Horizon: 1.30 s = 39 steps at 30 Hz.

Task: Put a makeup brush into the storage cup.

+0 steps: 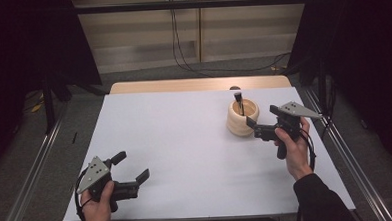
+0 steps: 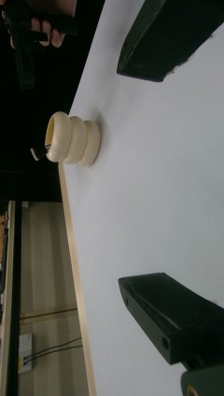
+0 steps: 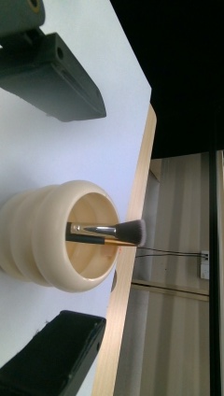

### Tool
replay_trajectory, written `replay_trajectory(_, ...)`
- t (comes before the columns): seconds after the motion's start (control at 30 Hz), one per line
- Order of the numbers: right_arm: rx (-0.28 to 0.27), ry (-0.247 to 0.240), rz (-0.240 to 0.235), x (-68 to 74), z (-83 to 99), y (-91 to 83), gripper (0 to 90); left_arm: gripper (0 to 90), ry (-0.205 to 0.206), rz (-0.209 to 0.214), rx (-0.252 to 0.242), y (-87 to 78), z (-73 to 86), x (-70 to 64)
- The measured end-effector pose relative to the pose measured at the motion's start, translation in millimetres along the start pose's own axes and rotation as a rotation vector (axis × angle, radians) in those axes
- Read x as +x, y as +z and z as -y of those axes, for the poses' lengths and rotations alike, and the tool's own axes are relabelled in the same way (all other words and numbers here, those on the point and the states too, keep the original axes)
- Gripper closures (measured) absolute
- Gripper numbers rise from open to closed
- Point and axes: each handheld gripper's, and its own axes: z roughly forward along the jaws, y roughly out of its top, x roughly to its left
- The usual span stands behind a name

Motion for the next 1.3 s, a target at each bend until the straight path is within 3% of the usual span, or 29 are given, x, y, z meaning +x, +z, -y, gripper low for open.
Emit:
replay_trajectory(0.23,-0.022,-0.009,0.0,6.5,7.0,-16.8,1.7,1.4,0.001,0.0,0.001,-0.3,0.0,-0.2)
replay_trajectory(0.43,-0.047,0.013,0.005,7.0,15.4,-34.2,1.3,1.4,0.002,-0.002,0.001,-0.8,-0.1,0.3)
replay_trajectory(0.93,-0.05,-0.001,0.011,17.8,43.0,-73.6,0.8,1.4,-0.002,-0.014,-0.007,-3.3,-0.3,-0.1)
replay_trajectory(1.3,-0.044,0.016,0.059,7.5,60.5,-100.4,0.8,1.4,-0.004,-0.014,-0.013,-5.5,-0.1,-1.6)
